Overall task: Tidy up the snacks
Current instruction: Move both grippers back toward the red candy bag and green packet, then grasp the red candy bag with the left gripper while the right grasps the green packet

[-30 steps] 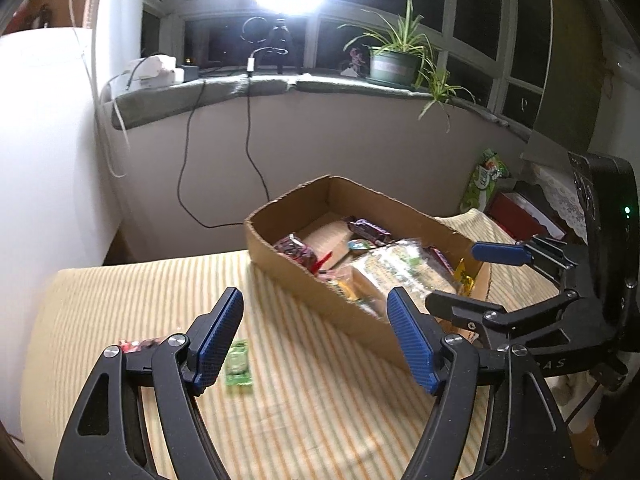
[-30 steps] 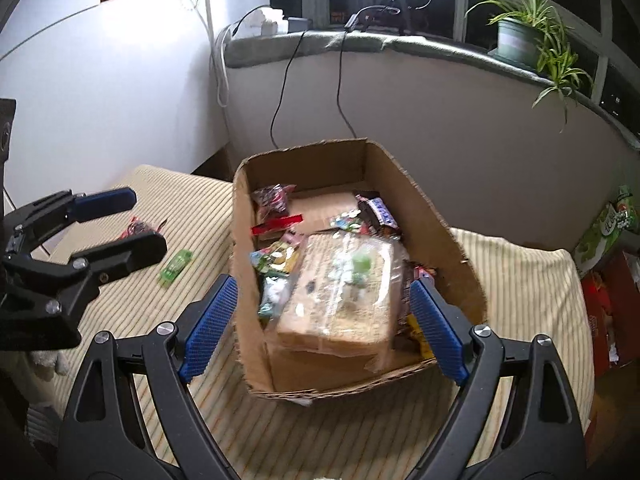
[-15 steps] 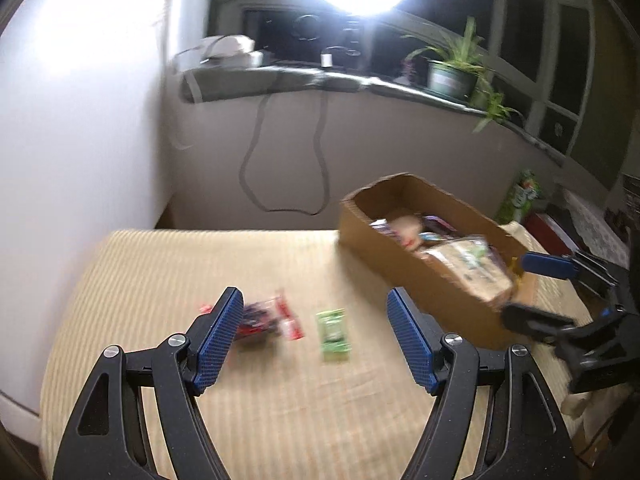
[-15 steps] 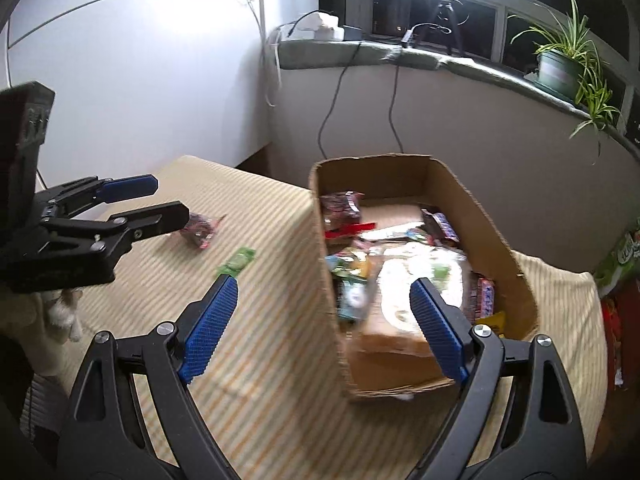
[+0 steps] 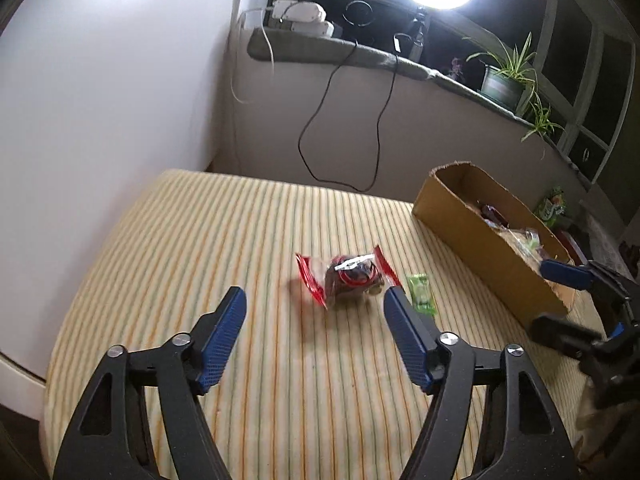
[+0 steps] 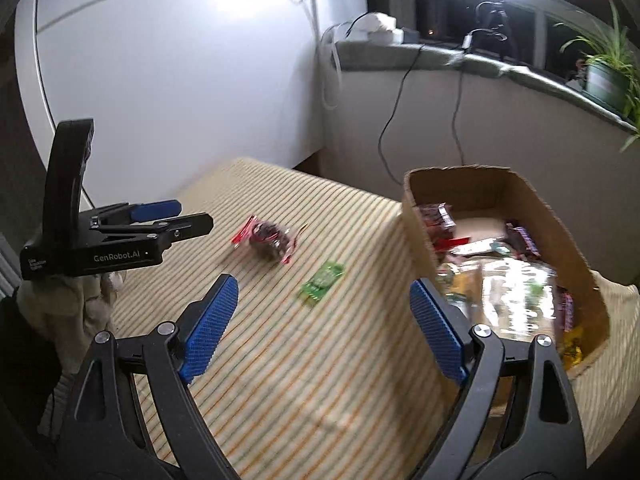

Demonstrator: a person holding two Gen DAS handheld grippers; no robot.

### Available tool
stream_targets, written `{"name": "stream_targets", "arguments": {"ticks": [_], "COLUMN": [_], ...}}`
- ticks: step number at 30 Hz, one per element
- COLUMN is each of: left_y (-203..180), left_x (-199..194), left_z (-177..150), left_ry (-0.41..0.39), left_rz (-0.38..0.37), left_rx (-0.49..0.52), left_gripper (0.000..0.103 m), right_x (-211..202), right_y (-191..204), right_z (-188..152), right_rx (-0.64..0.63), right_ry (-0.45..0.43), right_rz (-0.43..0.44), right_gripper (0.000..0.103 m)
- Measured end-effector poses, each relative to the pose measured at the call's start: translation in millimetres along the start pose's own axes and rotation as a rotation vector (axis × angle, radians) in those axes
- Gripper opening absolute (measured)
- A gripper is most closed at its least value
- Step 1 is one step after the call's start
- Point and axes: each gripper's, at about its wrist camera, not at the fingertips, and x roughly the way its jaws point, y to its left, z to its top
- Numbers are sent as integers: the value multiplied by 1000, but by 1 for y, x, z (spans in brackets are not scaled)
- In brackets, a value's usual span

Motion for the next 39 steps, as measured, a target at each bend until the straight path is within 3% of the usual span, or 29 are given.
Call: {"name": "stream_targets", "arguments": {"ticks": [2,5,7,9,18,32,34,37,39], "left_y": [-2,-7,-11,-13,-23,-29,-28,-26,-23], "left_x": [4,10,15,18,46,76,75,74,74], "left_z": [-1,1,5,8,16,18,18,18,17], "left_ry": [7,13,16,20,62,97,92,86,91], "left_rz": [-16,-34,-45,-51,-59,4,4,8,6], "left_rx": [2,13,20,30,38,42,44,49,45], "left_gripper": [69,69,69,69,70,71,70,56,54], "right_x": [13,33,46,59,98,118,120,123,126], "right_y": [6,11,10,7,-6,-4,-2,1,3], "right_z": [-1,-3,-4,-5,-11,-5,-3,-1,1], "right_rx": [-10,-11,-2,19,72,56,49,37,27], "right_ry": [27,73,104,132,203,208,207,207,208], "right_rz": [7,17,13,19,0,-29,-34,-43,-49], "right_gripper": [88,79,67,63,56,56,56,56,56]}}
